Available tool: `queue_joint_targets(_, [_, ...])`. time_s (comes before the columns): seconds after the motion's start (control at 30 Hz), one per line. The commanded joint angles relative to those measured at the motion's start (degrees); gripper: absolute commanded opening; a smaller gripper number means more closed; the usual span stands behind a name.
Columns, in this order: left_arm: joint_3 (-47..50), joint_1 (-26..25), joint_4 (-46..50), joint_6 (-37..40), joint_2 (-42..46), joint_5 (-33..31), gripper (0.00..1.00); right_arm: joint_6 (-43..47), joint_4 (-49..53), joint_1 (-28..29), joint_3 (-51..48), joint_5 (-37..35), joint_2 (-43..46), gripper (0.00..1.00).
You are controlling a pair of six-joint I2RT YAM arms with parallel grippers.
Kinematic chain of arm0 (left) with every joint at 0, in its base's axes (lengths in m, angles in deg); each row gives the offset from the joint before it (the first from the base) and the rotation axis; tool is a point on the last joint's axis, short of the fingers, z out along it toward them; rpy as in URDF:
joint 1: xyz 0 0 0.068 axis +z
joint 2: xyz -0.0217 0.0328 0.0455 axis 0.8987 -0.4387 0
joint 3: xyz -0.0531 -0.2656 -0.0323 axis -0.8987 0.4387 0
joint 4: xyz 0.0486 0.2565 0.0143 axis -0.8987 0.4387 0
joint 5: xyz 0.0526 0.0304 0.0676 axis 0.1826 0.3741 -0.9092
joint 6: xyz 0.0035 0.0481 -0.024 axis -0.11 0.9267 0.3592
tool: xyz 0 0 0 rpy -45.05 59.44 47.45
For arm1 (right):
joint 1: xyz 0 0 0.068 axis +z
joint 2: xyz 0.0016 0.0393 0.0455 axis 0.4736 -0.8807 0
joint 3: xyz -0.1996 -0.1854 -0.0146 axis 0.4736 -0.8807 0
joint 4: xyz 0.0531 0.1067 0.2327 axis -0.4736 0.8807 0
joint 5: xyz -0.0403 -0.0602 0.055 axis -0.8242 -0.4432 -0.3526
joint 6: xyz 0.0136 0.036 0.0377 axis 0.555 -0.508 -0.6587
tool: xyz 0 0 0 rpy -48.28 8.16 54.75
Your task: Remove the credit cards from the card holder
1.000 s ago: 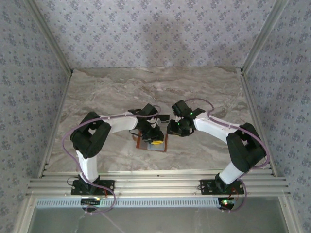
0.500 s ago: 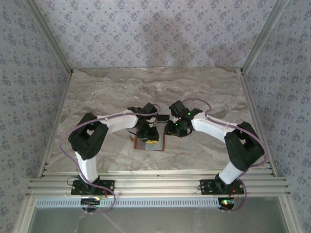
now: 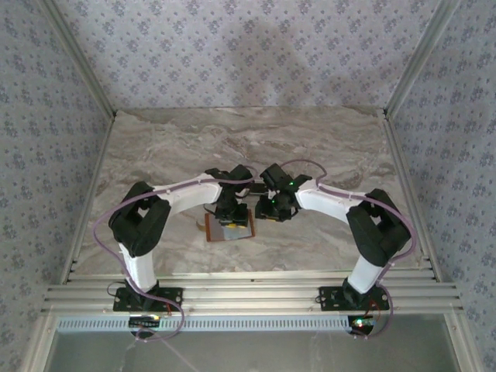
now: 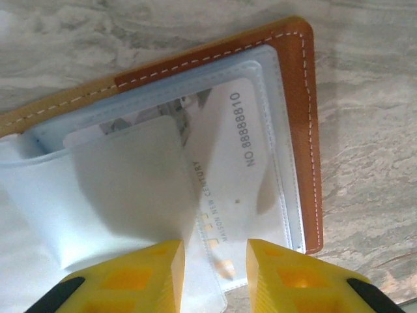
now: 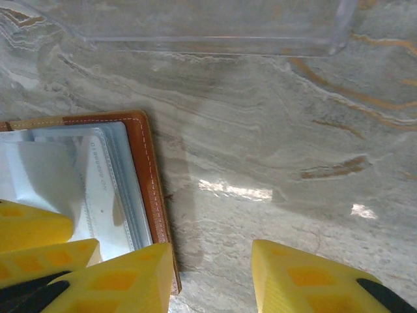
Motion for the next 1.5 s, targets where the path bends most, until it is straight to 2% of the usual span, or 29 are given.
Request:
queue_joint_targets(0.0, [-1.98, -0.63, 4.25, 1.12, 2.38, -3.21, 0.33, -1.45, -0.89, 0.71, 1.99, 1.55, -1.41, 0.38])
queue_joint_targets(0.9, [1.02, -1.00, 7.75, 1.19, 4.75, -8.80, 0.32, -1.81, -7.15, 2.39, 6.21, 9.38, -9.38, 0.35])
queue_joint_targets(1.1, [2.51, -0.79, 7.28, 0.57, 6.29, -9.71, 0.32, -2.02, -6.91, 2.77, 6.38, 9.30, -10.57, 0.35])
queue_joint_targets(1.47, [6.92, 2.99, 1.80, -0.86, 11.66, -3.96, 0.30, -2.46, -3.97, 2.57, 2.34, 5.11, -7.80, 0.32])
